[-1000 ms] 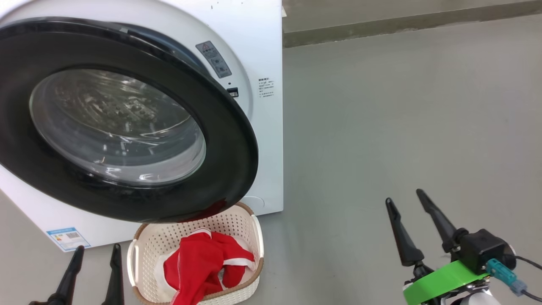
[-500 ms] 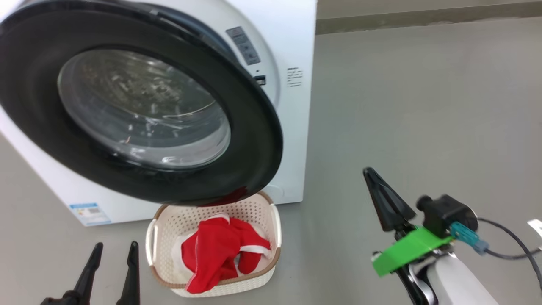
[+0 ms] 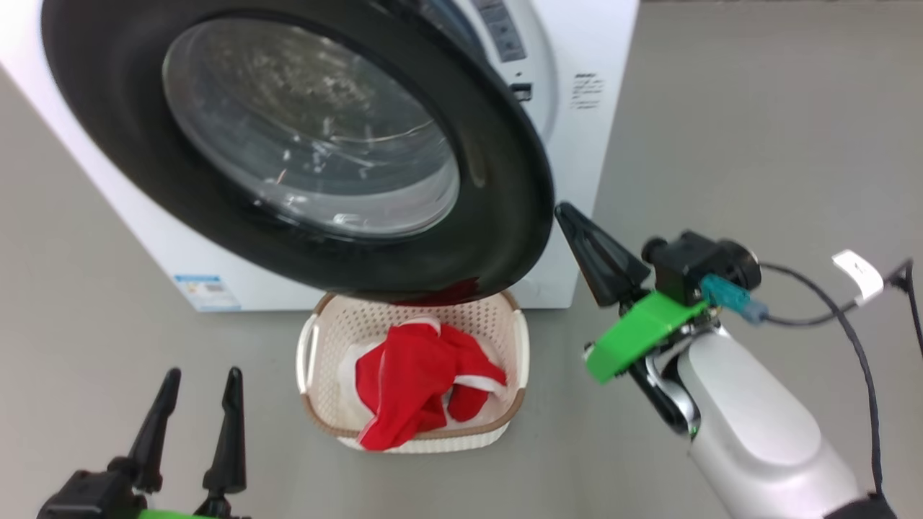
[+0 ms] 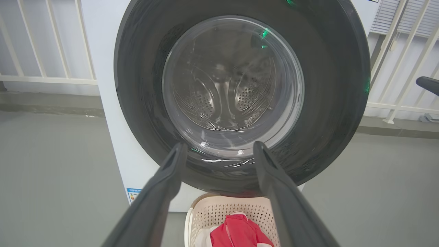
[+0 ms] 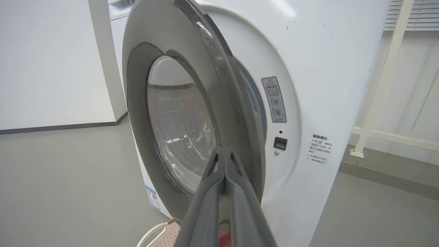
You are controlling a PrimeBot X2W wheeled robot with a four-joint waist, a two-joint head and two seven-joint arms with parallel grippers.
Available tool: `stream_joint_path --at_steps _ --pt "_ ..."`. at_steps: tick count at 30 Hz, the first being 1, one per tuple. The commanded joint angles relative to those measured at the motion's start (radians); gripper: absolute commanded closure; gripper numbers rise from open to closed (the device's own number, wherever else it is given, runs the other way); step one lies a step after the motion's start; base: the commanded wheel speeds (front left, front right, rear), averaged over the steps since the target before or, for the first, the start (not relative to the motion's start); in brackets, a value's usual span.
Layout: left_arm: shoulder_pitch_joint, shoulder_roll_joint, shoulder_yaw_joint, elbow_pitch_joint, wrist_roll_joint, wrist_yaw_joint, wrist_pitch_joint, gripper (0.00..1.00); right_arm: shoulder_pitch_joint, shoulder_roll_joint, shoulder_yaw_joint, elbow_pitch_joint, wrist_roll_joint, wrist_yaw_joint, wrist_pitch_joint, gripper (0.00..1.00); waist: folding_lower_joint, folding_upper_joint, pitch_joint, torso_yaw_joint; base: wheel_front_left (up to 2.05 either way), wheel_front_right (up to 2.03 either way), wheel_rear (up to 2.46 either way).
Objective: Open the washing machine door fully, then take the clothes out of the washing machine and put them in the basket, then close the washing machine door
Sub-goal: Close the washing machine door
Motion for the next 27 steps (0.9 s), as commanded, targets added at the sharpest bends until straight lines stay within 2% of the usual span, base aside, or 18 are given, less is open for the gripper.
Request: stream_joint_path --at_steps 1,5,11,22,27 --pt "-0.051 0.008 0.027 -0.031 -0.009 -0.006 -0.012 0.0 -0.055 0.012 0.025 -0.002 0.006 0.005 -0.006 1.0 -0.0001 0.0 0.053 0.055 0.0 0.0 0.0" --pt "-0.082 0.009 0.012 -0.033 -0.021 -0.006 -0.012 0.0 -0.135 0.012 0.056 0.058 0.015 0.005 -0.006 1.0 -0.0001 0.0 0.087 0.094 0.0 0.0 0.0" --pt "-0.125 0.004 -0.002 -0.021 -0.094 -0.006 -0.012 0.0 -0.233 0.012 0.091 0.141 0.043 0.005 -0.006 1.0 -0.0001 0.0 0.124 0.132 0.0 0.0 0.0" --pt "-0.168 0.007 -0.027 -0.008 -0.127 -0.006 -0.012 0.0 -0.351 -0.001 -0.034 0.228 0.013 0.005 -0.006 1.0 -0.0001 0.0 0.186 0.163 0.0 0.0 0.0" --pt "-0.192 -0.001 -0.032 -0.009 -0.148 -0.006 -0.012 0.0 -0.438 -0.002 -0.047 0.27 -0.007 0.005 -0.006 1.0 -0.0001 0.0 0.227 0.165 0.0 0.0 0.0"
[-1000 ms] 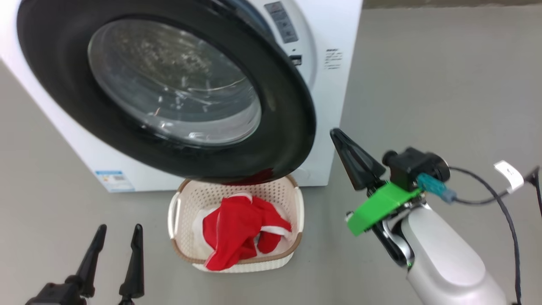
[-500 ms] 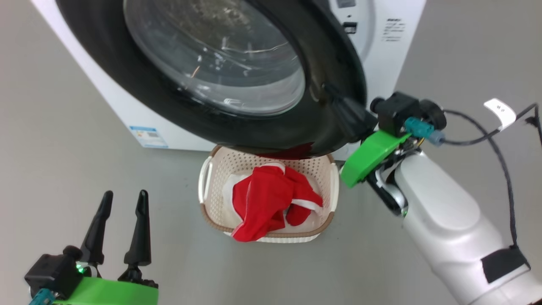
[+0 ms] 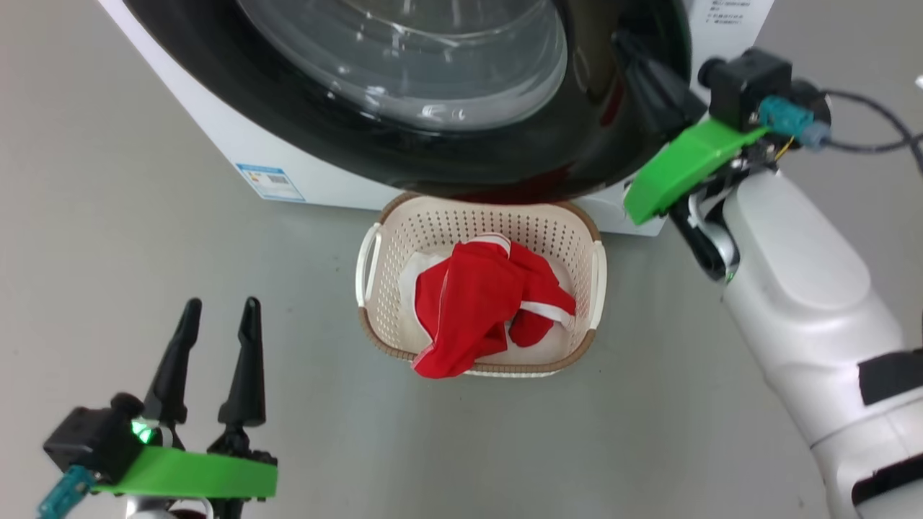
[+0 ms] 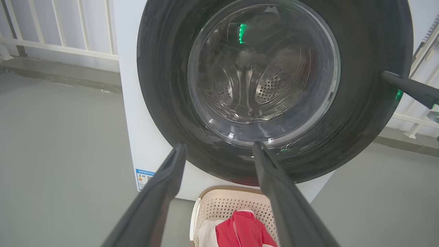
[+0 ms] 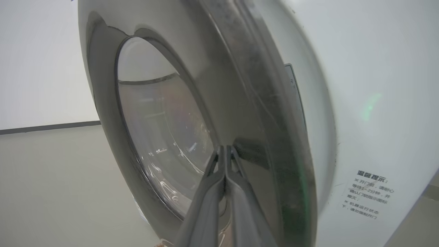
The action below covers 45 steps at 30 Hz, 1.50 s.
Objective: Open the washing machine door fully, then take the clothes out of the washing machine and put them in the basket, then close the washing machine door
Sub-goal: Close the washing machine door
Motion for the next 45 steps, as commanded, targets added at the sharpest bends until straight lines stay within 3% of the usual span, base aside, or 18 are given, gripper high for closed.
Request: stream_joint_path --at_steps 1,11,18,28,29,30,31,32,45 --pt "-0.037 0.012 0.035 -0.023 -0.025 -0.006 -0.012 0.0 -0.053 0.014 0.006 -0.008 -0.01 -0.001 -0.006 1.0 0.0 0.0 0.026 0.003 0.0 0.0 0.0" --pt "-0.08 0.01 0.018 -0.022 -0.041 -0.006 -0.012 0.0 -0.205 0.006 0.003 0.092 -0.012 -0.001 -0.006 1.0 0.0 0.0 0.084 0.02 0.0 0.0 0.0" --pt "-0.097 0.007 0.011 -0.017 -0.037 -0.006 -0.012 0.0 -0.279 0.0 -0.083 0.146 -0.057 -0.001 -0.006 1.0 0.0 0.0 0.115 0.03 0.0 0.0 0.0" --pt "-0.098 0.008 0.034 -0.008 -0.041 -0.006 -0.012 0.0 -0.211 0.026 -0.087 0.071 -0.07 -0.001 -0.006 1.0 0.0 0.0 0.087 -0.01 0.0 0.0 0.0" --pt "-0.097 0.008 0.036 -0.009 -0.04 -0.006 -0.012 0.0 -0.189 0.027 -0.079 0.051 -0.064 -0.001 -0.006 0.85 0.0 0.0 0.081 -0.017 0.0 0.0 0.0" --pt "-0.095 0.008 0.035 -0.01 -0.038 -0.006 -0.012 0.0 -0.166 0.028 -0.071 0.031 -0.059 -0.001 -0.006 0.63 0.0 0.0 0.073 -0.024 0.0 0.0 0.0" --pt "-0.093 0.008 0.032 -0.011 -0.036 -0.006 -0.012 0.0 -0.141 0.028 -0.068 0.01 -0.059 -0.001 -0.006 0.51 0.0 0.0 0.065 -0.032 0.0 0.0 0.0" --pt "-0.09 0.009 0.033 -0.013 -0.032 -0.006 -0.012 0.0 -0.114 0.029 -0.072 -0.011 -0.065 -0.001 -0.006 0.0 0.0 0.0 0.056 -0.039 0.0 0.0 0.0" --pt "-0.036 0.027 0.032 0.003 0.003 -0.006 -0.012 0.0 0.295 0.03 -0.157 -0.303 -0.127 -0.001 -0.006 0.0 0.0 0.0 -0.073 -0.152 0.0 0.0 0.0"
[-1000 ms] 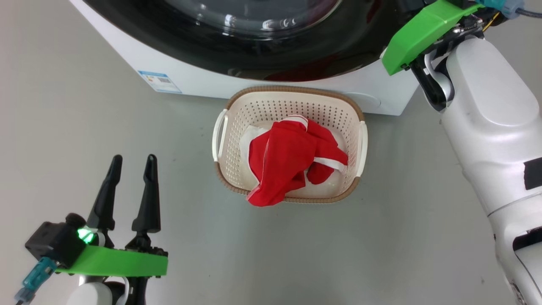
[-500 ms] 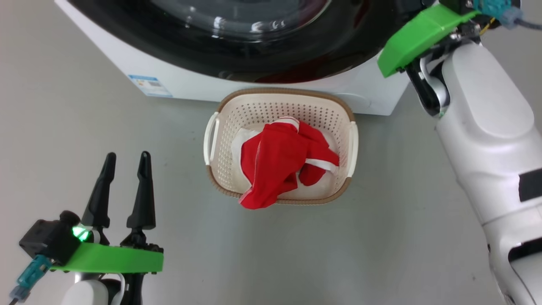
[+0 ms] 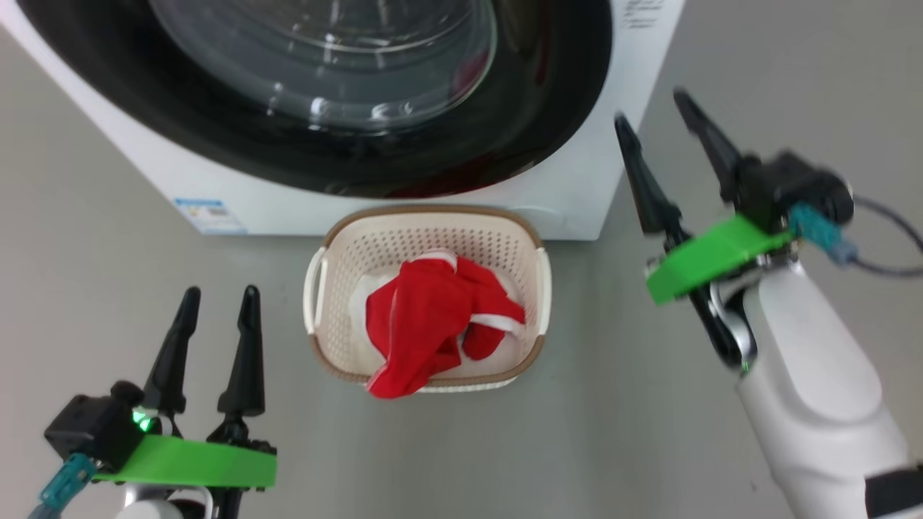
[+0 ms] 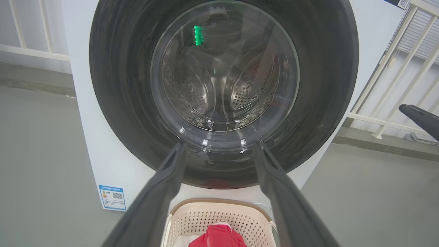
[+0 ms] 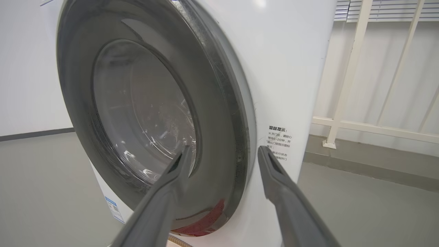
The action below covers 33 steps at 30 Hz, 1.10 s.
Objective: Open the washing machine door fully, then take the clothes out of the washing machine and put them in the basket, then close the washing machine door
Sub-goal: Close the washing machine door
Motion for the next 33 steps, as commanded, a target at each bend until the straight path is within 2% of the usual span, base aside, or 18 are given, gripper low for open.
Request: stream_joint_path --at_steps 1,6,15,25,33 --pt "0.01 0.034 0.034 -0.017 0.007 -0.006 -0.012 0.0 0.04 0.015 0.001 -0.043 0.003 -0.004 -0.005 0.0 0.0 0.0 -0.056 -0.053 0.0 0.0 0.0" --pt "0.045 0.059 0.027 -0.006 0.008 -0.006 -0.012 0.0 0.169 0.015 -0.035 -0.098 0.031 -0.004 -0.005 0.0 0.0 0.0 -0.111 -0.097 0.0 0.0 0.0" --pt "0.106 0.068 0.033 0.006 0.002 -0.006 -0.012 0.0 0.321 0.015 -0.073 -0.126 0.063 -0.004 -0.005 0.0 0.0 0.0 -0.205 -0.15 0.0 0.0 0.0" --pt "0.164 0.077 0.06 0.017 0.039 -0.006 -0.012 0.0 0.466 -0.042 -0.092 -0.283 0.057 -0.004 -0.005 0.0 0.0 0.0 -0.263 -0.182 0.0 0.0 0.0" --pt "0.207 0.085 0.081 0.027 0.065 -0.006 -0.012 0.0 0.571 -0.057 -0.129 -0.379 0.071 -0.004 -0.005 0.0 0.0 0.0 -0.299 -0.19 0.0 0.0 0.0"
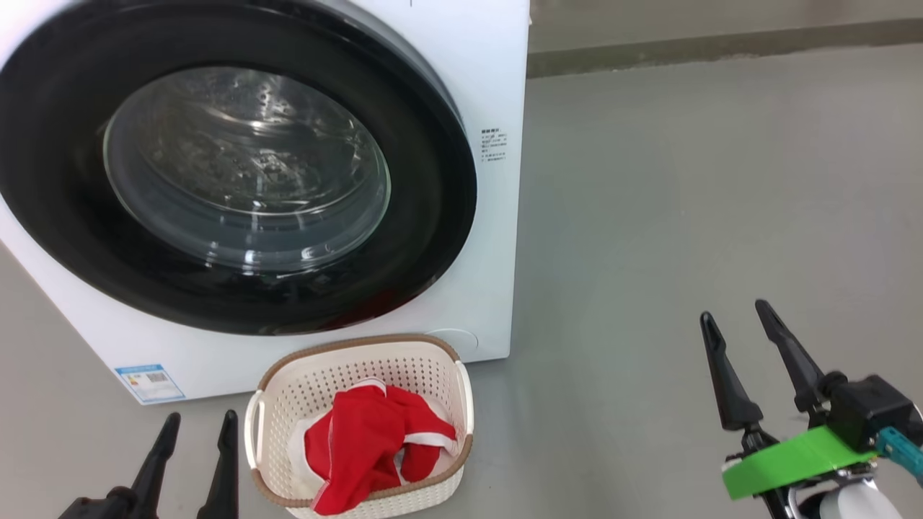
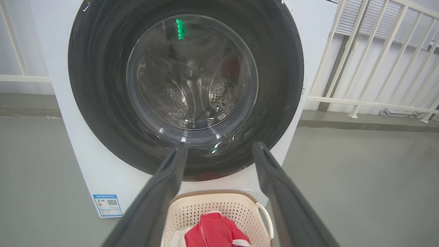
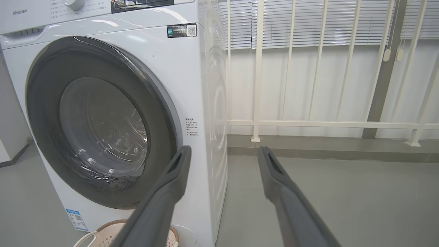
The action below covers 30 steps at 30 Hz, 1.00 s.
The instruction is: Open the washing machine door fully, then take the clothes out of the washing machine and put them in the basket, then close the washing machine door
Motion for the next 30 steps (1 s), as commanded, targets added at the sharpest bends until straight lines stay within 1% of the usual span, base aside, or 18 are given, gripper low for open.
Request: stream_joint_path --at_steps 1,10,22,25,26,30 --pt "-0.014 0.024 0.039 -0.018 0.012 -0.005 -0.012 0.0 0.005 -0.013 0.014 -0.04 0.007 -0.003 -0.006 0.0 0.0 0.0 -0.014 -0.001 0.0 0.0 0.0" --pt "0.015 0.016 0.055 -0.014 0.019 -0.005 -0.012 0.0 0.063 -0.018 0.008 -0.053 -0.004 -0.003 -0.006 0.0 0.0 0.0 -0.039 0.004 0.0 0.0 0.0" --pt "0.024 0.007 0.054 -0.016 0.021 -0.005 -0.012 0.0 0.074 -0.027 0.013 -0.044 -0.014 -0.003 -0.006 0.0 0.0 0.0 -0.053 0.013 0.0 0.0 0.0" --pt "0.031 0.015 0.042 -0.018 0.028 -0.005 -0.012 0.0 0.071 -0.029 0.016 -0.041 -0.014 -0.003 -0.006 0.0 0.0 0.0 -0.054 0.014 0.0 0.0 0.0" --pt "0.045 -0.005 0.009 0.009 0.019 0.0 0.001 1.0 0.091 -0.011 -0.005 -0.017 -0.003 0.0 0.0 1.0 0.0 0.0 -0.054 0.014 0.0 0.0 0.0" --pt "0.057 -0.032 0.0 0.06 0.017 0.002 0.004 1.0 0.115 0.009 0.0 0.037 -0.001 0.0 0.002 1.0 0.0 0.0 -0.054 0.014 0.0 0.0 0.0"
